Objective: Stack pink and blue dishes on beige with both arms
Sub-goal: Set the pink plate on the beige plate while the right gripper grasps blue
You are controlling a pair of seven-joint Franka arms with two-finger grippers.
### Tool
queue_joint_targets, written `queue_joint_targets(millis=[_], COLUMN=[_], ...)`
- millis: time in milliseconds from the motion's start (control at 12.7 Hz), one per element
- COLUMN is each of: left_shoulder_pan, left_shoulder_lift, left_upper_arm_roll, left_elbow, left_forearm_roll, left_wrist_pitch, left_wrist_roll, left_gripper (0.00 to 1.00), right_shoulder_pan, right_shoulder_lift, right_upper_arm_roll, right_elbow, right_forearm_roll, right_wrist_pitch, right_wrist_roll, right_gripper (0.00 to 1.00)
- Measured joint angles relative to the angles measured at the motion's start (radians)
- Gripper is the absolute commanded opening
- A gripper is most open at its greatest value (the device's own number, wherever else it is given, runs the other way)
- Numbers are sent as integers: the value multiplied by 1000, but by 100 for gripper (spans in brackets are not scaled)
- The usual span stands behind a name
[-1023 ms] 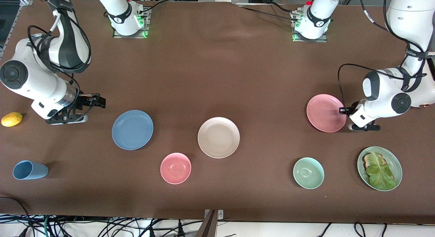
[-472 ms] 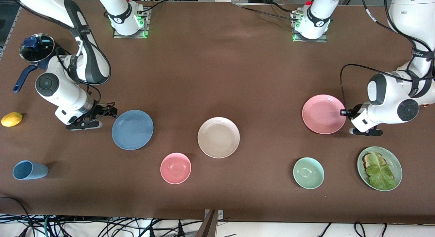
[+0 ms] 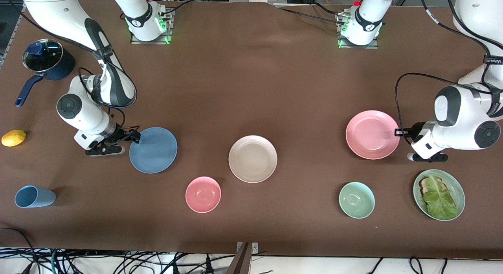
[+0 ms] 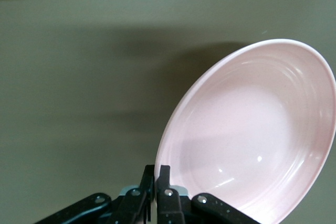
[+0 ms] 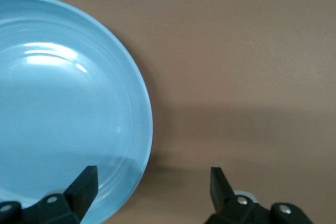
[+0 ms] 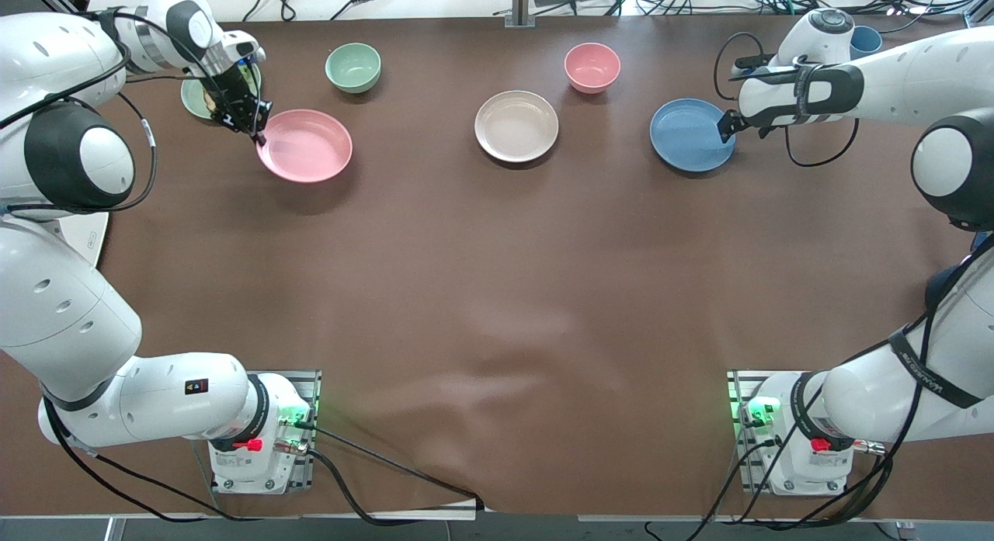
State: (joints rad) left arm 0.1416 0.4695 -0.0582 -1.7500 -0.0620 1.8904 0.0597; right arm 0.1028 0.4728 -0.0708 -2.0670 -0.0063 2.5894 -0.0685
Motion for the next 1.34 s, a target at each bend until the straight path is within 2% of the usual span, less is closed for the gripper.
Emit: queue_joint_targets(millis=[157,393,472,630,944,1102,1338], left_shoulder_pan=[-4,-17,-44,-142,-316,-362,-423], left_shoulder_lift=[0,3,6,28,155,207,243], left_upper_arm_roll=[-55,-160,-184,-195,-195,-195,-195], left_elbow=[26,40,55,105,242,283,294], left_forearm_roll=[-8,-28,-30,-45,-51,-51,-51], left_wrist_pitch=[-14,-13,-13,-13,21,98,221], left_wrist_roll=[-94,-269,-328,-463,-661,-726,-811], left_gripper=[0,0,0,0,0,0,0], right_shoulder_pan=[0,-1,-1,0,0,0,0], right_shoulder_lift=[33,45,45,45,45,45,45], right_upper_arm_roll=[0,0,0,1,4,4,9], right_elbow=[1,6,13,20,22,22,23], right_forearm_roll=[3,14,15,16,17,18,20], right_wrist_pitch=[36,44,44,44,43,43,43], right_wrist_roll=[0,0,0,0,0,0,0], right_gripper=[86,72,63,49,39,30,11])
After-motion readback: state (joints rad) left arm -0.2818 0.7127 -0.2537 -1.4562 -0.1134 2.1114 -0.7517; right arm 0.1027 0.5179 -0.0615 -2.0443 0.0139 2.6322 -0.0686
